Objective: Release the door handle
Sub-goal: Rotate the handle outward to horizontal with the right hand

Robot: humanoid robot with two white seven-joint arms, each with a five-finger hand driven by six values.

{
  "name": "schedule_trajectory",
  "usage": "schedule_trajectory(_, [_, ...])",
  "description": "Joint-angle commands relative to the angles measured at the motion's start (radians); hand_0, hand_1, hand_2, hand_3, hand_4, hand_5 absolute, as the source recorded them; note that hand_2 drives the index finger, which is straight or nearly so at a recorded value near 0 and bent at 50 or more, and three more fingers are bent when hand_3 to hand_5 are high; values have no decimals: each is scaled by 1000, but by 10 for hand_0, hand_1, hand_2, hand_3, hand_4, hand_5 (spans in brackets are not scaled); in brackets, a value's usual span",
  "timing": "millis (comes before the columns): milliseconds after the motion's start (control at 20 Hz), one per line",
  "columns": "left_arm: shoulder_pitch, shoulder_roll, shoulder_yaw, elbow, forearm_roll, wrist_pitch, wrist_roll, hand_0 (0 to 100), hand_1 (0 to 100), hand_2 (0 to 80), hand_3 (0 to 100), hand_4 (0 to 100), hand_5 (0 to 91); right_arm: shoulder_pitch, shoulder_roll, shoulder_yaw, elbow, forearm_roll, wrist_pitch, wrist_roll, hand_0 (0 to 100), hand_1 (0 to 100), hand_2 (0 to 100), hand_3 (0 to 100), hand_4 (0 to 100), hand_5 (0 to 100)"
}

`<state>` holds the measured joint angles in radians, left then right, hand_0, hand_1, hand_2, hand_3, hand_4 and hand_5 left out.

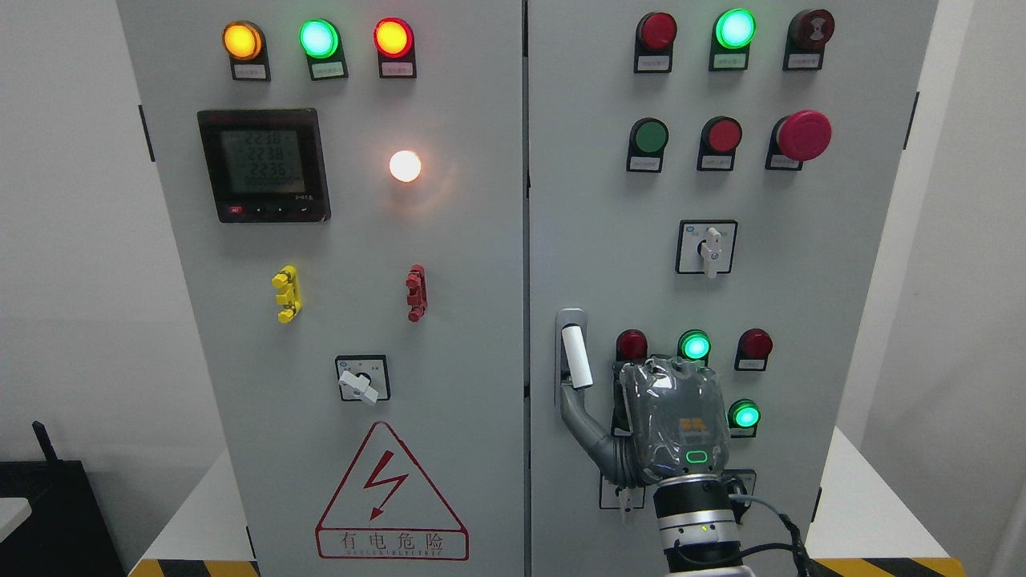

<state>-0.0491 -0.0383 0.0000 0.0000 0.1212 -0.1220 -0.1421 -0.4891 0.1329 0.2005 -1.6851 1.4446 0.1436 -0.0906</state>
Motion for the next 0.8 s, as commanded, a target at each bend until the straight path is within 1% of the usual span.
schedule_trajectory(0, [0,0,11,17,0,1,-1,120,389,0,0,0,0,1,-1,-15,-8,-1,1,-1,386,60,923,1000,904,925])
schedule_trajectory(752, [0,0,11,17,0,1,-1,120,389,0,0,0,0,4,-7,-20,-13,-1,1,-1,391,77,923,1000,906,928])
